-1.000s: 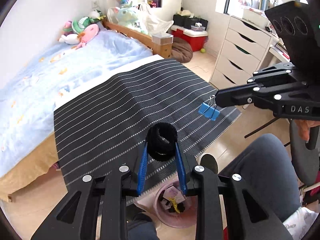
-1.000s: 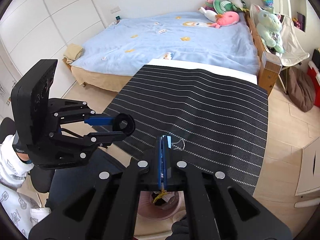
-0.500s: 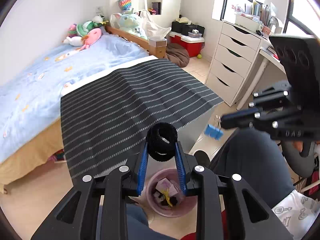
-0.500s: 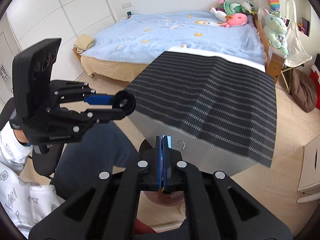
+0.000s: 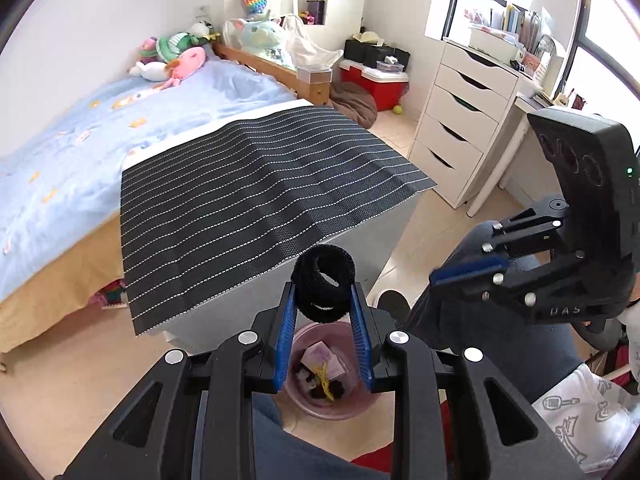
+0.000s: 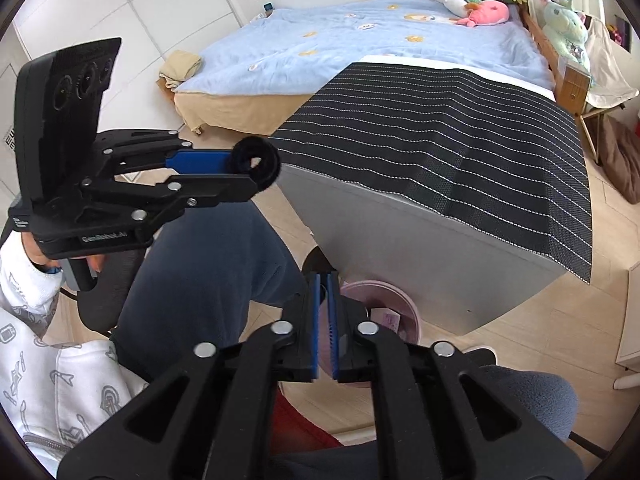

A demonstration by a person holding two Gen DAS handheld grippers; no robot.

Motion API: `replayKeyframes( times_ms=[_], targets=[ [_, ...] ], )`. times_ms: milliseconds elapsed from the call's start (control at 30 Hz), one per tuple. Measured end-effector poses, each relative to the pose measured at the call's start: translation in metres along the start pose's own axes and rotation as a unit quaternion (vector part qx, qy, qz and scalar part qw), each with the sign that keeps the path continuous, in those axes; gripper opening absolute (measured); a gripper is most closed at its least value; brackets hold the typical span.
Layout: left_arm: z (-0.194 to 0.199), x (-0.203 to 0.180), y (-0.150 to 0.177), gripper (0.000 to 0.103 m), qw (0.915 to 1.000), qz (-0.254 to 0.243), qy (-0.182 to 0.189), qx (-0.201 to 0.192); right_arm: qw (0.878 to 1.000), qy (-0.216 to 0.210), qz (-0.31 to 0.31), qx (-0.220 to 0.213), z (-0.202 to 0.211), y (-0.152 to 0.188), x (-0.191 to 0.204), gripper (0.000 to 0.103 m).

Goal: Collect trash

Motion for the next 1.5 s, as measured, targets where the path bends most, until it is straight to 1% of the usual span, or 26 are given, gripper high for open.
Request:
replayKeyframes(
  times_ms=[33,100,133,233,433,600,700,867,1000,1067,1100,1133,1200,1267,1333,1500],
  targets=[
    [0.0,0.0,0.001,0.027,1.0,0.0,-0.001,0.0,1.0,0.001,-0.006,-0.003,0.0,0.0,-0.002,0.062],
    [-0.001,0.001,0.002,0.027,1.0,0.001,-0.001,0.001,1.0,0.006,-0.026,-0.012,0.003,-0.002,-0.007,0.081],
    [-0.001,0.001,0.002,0.027,1.0,0.002,0.0,0.002,0.999,0.013,-0.032,-0.013,0.003,-0.003,-0.01,0.088],
    [-0.002,-0.001,0.004,0.027,1.0,0.001,0.003,0.004,0.998,0.03,-0.042,-0.021,0.007,-0.004,-0.017,0.094],
    [0.0,-0.006,0.005,0.027,0.9999,0.002,0.011,0.005,0.997,0.054,-0.045,-0.042,0.019,-0.008,-0.023,0.097],
    [0.001,-0.011,0.007,0.027,0.9999,-0.004,0.014,0.005,0.995,0.067,-0.068,-0.043,0.027,-0.011,-0.027,0.097],
    [0.0,-0.016,0.009,0.027,0.9998,-0.009,0.018,0.009,0.993,0.085,-0.064,-0.052,0.034,-0.012,-0.03,0.097],
    [0.001,-0.024,0.009,0.027,0.9995,-0.017,0.023,0.01,0.991,0.095,-0.07,-0.061,0.043,-0.013,-0.035,0.097],
    [0.001,-0.031,0.01,0.031,0.9991,-0.027,0.029,0.011,0.99,0.1,-0.078,-0.065,0.046,-0.013,-0.04,0.097],
    [0.0,-0.031,0.01,0.041,0.9991,-0.028,0.031,0.012,0.989,0.101,-0.082,-0.066,0.048,-0.013,-0.042,0.097],
    [0.001,-0.031,0.01,0.06,0.9991,-0.027,0.032,0.009,0.989,0.101,-0.083,-0.066,0.048,-0.013,-0.043,0.097],
    [0.002,-0.032,0.009,0.075,0.9991,-0.024,0.035,0.005,0.989,0.101,-0.084,-0.067,0.049,-0.013,-0.043,0.097],
    [0.002,-0.031,0.007,0.089,0.9992,-0.017,0.037,-0.002,0.989,0.101,-0.085,-0.067,0.049,-0.012,-0.044,0.097],
    [0.001,-0.028,0.007,0.09,0.9993,-0.012,0.035,-0.003,0.989,0.1,-0.086,-0.067,0.049,-0.012,-0.044,0.097],
    [0.0,-0.025,0.007,0.094,0.9995,-0.005,0.03,-0.002,0.989,0.099,-0.086,-0.066,0.048,-0.012,-0.044,0.098],
    [0.001,-0.017,0.005,0.095,0.9998,0.008,0.018,-0.008,0.989,0.101,-0.086,-0.066,0.048,-0.011,-0.044,0.098]
  ],
)
Point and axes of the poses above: each gripper's, at about its wrist camera, not at the fingertips, and z roughly against the way its jaws point, x to its left, y to its underside, the point moved 9 cm from there along -z, roughly the way its jaws point, and after that the axes turned 1 degree about -x, right-handed, at the moved point
